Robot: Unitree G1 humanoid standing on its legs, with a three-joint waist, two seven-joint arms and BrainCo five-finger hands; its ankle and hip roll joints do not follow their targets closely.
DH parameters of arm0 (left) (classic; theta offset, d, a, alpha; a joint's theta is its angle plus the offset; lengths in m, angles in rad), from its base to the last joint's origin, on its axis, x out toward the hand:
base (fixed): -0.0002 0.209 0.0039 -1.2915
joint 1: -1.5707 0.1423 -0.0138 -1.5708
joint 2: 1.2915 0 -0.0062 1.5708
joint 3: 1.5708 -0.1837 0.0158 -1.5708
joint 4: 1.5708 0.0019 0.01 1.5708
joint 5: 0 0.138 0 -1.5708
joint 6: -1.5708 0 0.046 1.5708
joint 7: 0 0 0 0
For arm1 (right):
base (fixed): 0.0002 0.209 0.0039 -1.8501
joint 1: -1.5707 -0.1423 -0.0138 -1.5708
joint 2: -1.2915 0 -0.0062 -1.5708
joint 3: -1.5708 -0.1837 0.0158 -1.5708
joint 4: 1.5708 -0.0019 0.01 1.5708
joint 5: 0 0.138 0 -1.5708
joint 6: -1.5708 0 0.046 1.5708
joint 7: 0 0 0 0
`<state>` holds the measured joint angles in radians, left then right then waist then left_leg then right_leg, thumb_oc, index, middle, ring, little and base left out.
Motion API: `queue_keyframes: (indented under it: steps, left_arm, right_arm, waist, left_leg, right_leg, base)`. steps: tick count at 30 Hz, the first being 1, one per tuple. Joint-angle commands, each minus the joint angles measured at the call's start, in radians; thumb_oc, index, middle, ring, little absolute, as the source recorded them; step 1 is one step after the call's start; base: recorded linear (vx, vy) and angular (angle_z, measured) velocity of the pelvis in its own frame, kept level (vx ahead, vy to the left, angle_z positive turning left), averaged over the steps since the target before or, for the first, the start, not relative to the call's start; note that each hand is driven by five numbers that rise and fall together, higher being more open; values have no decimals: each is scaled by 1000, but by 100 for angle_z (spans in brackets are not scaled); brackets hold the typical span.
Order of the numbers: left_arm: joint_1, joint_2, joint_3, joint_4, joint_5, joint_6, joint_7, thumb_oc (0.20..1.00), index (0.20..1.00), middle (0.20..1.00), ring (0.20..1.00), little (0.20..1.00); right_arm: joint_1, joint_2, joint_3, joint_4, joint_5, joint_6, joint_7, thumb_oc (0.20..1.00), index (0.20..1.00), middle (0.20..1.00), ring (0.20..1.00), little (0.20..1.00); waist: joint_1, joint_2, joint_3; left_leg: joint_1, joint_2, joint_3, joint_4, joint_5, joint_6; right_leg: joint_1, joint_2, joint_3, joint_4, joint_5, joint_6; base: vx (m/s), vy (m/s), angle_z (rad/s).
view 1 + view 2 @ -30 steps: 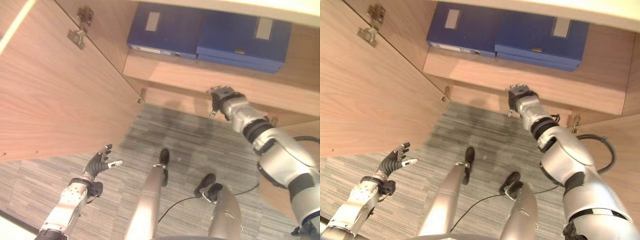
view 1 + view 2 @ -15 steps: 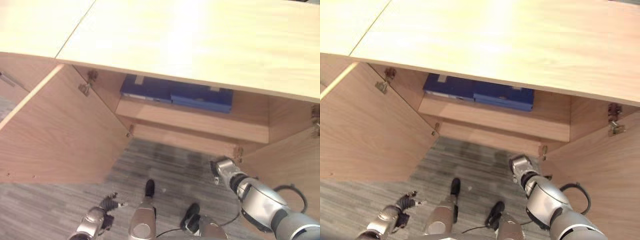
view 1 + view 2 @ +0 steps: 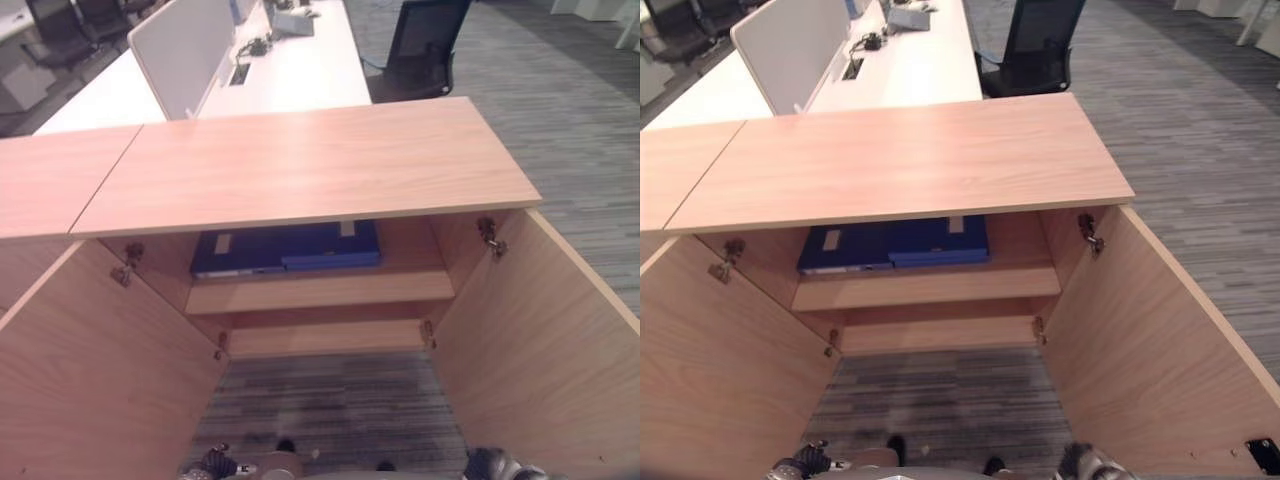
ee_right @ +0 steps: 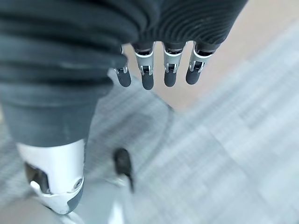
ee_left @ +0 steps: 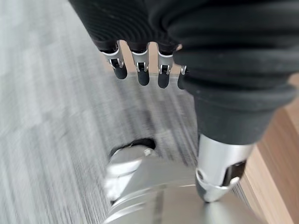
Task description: Put the empty folder in the office cabinet
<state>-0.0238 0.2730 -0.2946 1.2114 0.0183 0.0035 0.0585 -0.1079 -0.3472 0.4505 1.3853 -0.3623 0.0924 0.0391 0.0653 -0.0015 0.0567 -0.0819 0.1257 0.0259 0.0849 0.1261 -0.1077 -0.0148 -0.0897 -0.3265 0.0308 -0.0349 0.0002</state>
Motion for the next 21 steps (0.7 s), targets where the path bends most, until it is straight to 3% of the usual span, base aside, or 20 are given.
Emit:
queue_keyframes:
  steps: [1,4,9,13,21]
  left_arm:
    - [-70,-79,-30,16,38,-27,-16,1000,1000,1000,1000,1000]
    - [-92,-89,-30,22,18,-33,-13,1000,1000,1000,1000,1000]
    - [-93,-132,-14,69,-57,-34,-41,1000,1000,1000,1000,1000]
    - [-89,-132,-6,99,-53,-32,-44,1000,1000,1000,1000,1000]
    - [-61,-96,68,137,-74,-33,-51,1000,1000,1000,1000,1000]
  right_arm:
    - [-96,21,-75,45,152,-11,-36,1000,1000,1000,1000,1000]
    - [-83,18,-118,53,206,-19,-48,1000,1000,1000,1000,1000]
    - [-47,5,-313,76,495,-48,-75,1000,1000,1000,1000,1000]
    - [-31,-13,-360,129,518,-36,-69,1000,1000,1000,1000,1000]
    - [-2,-133,-543,157,609,-41,-106,1000,1000,1000,1000,1000]
  waist:
    - [-9,-20,1]
    - [-24,-18,-6]
    - [-57,-5,-25]
    - [-69,1,-27]
    - [-112,5,-11]
  left_leg:
    - [64,-92,11,-15,-217,72]
    - [71,-116,-14,-60,-209,82]
    - [119,-145,29,-118,-213,115]
    - [130,-162,44,-148,-207,127]
    - [141,-206,82,-172,-205,156]
  right_leg:
    - [1,7,32,-113,39,95]
    - [-15,3,43,-110,54,100]
    - [-34,-7,94,-107,97,122]
    - [-66,-23,110,-97,126,137]
    - [-123,-62,142,-93,185,179]
  base:
    - [-45,98,-5]
    - [-83,116,-26]
    - [-98,176,-37]
    - [-82,102,-29]
    - [-97,130,-11]
